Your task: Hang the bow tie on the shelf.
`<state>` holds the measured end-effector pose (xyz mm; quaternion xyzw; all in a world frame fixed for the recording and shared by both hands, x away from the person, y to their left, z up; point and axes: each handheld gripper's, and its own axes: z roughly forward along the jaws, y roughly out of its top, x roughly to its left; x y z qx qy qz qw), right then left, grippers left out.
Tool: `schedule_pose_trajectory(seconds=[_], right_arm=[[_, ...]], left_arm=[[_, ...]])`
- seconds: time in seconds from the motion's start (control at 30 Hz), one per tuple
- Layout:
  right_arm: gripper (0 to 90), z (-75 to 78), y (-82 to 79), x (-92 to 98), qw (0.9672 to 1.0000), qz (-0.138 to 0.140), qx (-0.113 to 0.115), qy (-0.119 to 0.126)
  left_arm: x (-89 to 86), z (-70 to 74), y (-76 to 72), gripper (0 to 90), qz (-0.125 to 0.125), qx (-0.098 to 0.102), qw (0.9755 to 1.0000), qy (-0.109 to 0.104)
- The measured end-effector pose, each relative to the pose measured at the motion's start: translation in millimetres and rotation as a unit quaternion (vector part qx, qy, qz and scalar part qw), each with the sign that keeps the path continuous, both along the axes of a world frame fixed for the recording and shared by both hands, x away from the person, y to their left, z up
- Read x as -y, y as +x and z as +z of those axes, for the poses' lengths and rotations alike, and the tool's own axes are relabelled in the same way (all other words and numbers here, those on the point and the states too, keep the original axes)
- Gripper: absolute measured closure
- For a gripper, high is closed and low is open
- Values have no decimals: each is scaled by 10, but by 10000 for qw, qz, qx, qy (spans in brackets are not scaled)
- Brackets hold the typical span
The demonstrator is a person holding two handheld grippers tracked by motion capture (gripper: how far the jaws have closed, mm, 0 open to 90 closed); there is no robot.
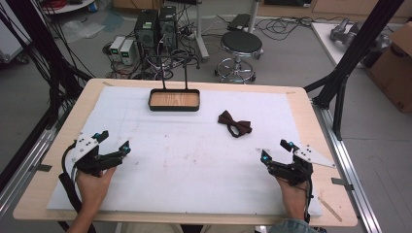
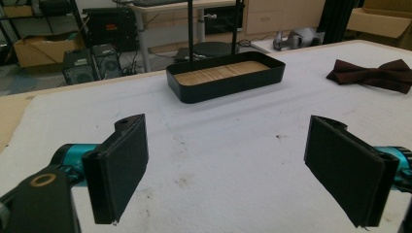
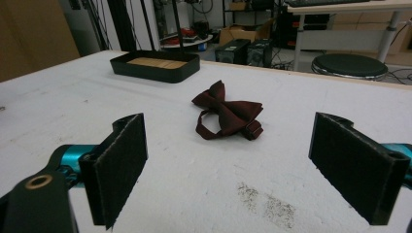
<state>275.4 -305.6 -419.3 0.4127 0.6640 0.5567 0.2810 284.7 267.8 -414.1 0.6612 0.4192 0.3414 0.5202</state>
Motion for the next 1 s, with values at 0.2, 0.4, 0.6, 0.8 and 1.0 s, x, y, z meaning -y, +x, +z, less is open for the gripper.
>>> schedule_pose_trajectory(seconds=[0.2,0.4,0.6,0.8,1.0], right_arm=[[129,-6,5,0,10000,-3,-37,-19],[132,-1,-6,-17,10000,36,-37,-2],[147,32,1,-71,9998,165,-71,31],[141,112,83,-109,9997,210,-63,-105],[141,285,234,-117,9995,257,-33,-181]], left_arm=[[11,-13,17,165,-22,-34,10000,8],[-1,-8,-1,165,-29,16,10000,-62],[-1,-8,-5,165,-53,22,10000,-48],[-17,-13,-4,164,-34,11,10000,-78],[2,-20,8,165,-87,-13,9999,-55]])
